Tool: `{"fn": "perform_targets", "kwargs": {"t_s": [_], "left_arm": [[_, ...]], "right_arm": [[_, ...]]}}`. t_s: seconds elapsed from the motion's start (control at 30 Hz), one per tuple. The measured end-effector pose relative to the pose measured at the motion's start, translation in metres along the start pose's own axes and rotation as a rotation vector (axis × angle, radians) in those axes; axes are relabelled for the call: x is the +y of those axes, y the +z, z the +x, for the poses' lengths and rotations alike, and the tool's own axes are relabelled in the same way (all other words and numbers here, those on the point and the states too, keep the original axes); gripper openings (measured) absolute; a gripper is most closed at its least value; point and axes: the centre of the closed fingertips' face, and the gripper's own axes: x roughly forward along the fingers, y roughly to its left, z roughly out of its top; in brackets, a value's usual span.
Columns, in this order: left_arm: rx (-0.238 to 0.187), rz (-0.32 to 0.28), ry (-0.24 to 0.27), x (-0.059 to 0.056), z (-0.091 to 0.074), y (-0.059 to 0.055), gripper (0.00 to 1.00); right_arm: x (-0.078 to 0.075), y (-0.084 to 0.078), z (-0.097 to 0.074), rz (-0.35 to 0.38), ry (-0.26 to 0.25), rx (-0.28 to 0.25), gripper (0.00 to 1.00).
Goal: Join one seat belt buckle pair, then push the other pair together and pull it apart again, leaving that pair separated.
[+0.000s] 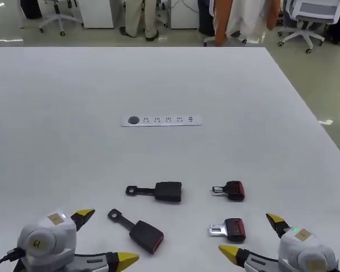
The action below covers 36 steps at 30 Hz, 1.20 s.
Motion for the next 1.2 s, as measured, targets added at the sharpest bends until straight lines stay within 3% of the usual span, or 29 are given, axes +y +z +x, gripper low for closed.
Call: {"fn": "perform_targets", "kwargs": {"t_s": [0.3,0.37,0.47,0.57,0.67,0.73,0.9,1.1,1.2], "left_arm": [[0.045,0.047,-0.095,-0.004,0.015,-0.004,0.91],[0.058,0.063,-0.108,0.002,0.019,-0.007,0.91],[0.073,0.086,-0.138,-0.003,0.024,-0.005,0.89],[0.091,0.135,-0.180,-0.010,0.029,-0.004,0.86],[0.132,0.192,-0.214,-0.011,0.032,-0.009,0.85],[0.171,0.238,-0.257,-0.013,0.038,-0.014,0.83],[0.211,0.316,-0.309,-0.015,0.046,-0.016,0.79],[0.253,0.398,-0.364,-0.028,0.053,-0.014,0.74],[0.296,0.446,-0.415,-0.032,0.058,-0.017,0.74]], "right_arm": [[0.005,-0.005,0.017,-0.040,0.099,0.046,0.86],[0.005,-0.004,0.021,-0.053,0.118,0.055,0.85],[0.008,-0.005,0.026,-0.063,0.170,0.072,0.83],[0.012,-0.006,0.030,-0.084,0.214,0.087,0.82],[0.014,-0.008,0.032,-0.098,0.250,0.111,0.80],[0.009,-0.008,0.035,-0.099,0.267,0.116,0.80],[0.004,-0.014,0.038,-0.140,0.323,0.156,0.80],[0.001,-0.019,0.040,-0.152,0.375,0.188,0.77],[0.001,-0.022,0.040,-0.178,0.421,0.213,0.77]]}}
